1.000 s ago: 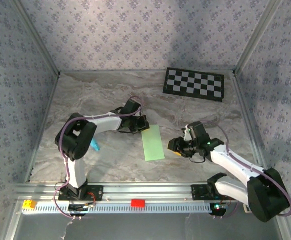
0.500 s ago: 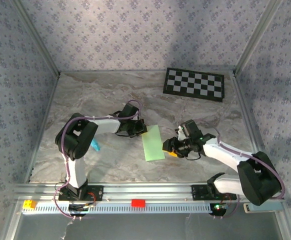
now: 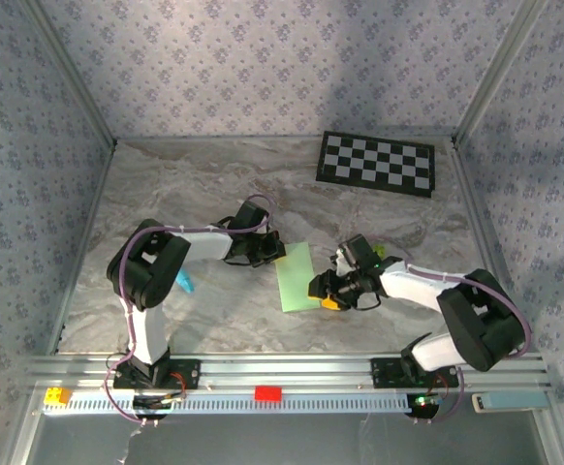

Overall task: Fold a paper plane with a square sheet of paper (pick it up from the middle)
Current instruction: Fold the triangle a second time at the center of the table.

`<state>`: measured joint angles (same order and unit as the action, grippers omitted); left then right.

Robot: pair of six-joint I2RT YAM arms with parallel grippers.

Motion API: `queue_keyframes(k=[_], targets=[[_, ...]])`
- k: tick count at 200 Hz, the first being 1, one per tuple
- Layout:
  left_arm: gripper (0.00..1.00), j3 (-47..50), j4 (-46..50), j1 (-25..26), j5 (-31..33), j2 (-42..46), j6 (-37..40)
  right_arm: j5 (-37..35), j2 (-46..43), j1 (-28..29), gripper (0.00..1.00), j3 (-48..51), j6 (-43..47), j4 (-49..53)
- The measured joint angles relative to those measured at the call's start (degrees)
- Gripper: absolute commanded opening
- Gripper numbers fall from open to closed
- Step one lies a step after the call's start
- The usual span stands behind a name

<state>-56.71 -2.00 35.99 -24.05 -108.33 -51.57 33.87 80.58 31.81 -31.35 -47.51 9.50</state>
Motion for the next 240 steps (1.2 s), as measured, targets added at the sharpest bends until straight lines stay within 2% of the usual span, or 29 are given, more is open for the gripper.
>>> queue_keyframes(k=[156, 240], targets=[[0.04, 1.8, -4.3, -0.7, -2.4, -0.5, -1.6, -0.8, 0.0, 0.0, 0.52, 0.0, -2.3, -0.9], [0.04, 1.6, -4.2, -0.7, -2.8, -0.5, -0.7, 3.2, 1.3, -1.8, 0.5, 0.0, -2.9, -6.8]])
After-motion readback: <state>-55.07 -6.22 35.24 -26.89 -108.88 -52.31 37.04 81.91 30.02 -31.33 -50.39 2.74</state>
